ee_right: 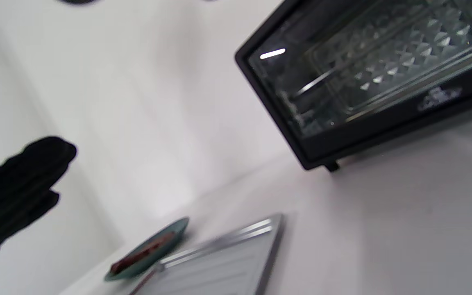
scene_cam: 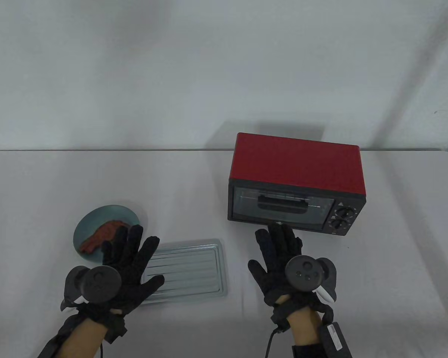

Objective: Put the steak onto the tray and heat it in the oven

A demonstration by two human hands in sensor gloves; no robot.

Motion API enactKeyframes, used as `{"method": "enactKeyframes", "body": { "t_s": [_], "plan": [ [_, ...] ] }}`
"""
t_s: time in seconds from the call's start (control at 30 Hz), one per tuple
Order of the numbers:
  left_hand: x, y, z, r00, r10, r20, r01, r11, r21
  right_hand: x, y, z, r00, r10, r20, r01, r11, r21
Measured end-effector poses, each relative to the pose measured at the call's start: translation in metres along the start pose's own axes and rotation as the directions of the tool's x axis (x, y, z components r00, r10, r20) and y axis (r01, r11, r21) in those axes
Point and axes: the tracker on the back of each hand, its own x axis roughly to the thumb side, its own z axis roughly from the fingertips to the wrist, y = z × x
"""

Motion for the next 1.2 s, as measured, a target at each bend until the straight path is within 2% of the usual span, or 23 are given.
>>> {"method": "enactKeyframes", "body": {
  "t_s": [0.6,0.7,0.83,0.93,0.97,1.03,1.2],
  "plan": [
    [-0.008,0.007,0.007,0.991,0.132,0.005,-0.132,0.988,0.084,-0.001,-0.003,0.004,0.99,-0.141,-0.017,0.14,0.989,-0.054],
    [-0.012,0.008,0.008,0.985,0.175,0.004,-0.175,0.98,0.096,-0.004,-0.011,0.006,0.971,-0.24,-0.012,0.236,0.963,-0.129],
    [-0.018,0.008,0.008,0.972,0.233,-0.004,-0.232,0.968,0.099,-0.014,-0.033,0.009,0.919,-0.394,-0.024,0.369,0.879,-0.301],
    [-0.021,0.009,0.009,0.966,0.259,-0.008,-0.257,0.961,0.104,-0.024,-0.048,0.004,0.905,-0.419,-0.066,0.351,0.828,-0.437],
    [-0.022,0.008,0.009,0.963,0.269,-0.01,-0.267,0.958,0.103,-0.03,-0.053,0.0,0.9,-0.42,-0.117,0.321,0.821,-0.472],
    [-0.024,0.008,0.009,0.959,0.284,-0.016,-0.281,0.955,0.097,-0.041,-0.056,-0.006,0.847,-0.472,-0.243,0.311,0.813,-0.492],
    [-0.026,0.007,0.009,0.952,0.304,-0.024,-0.301,0.949,0.096,-0.064,-0.049,-0.022,0.74,-0.592,-0.318,0.374,0.756,-0.537]
  ]
}}
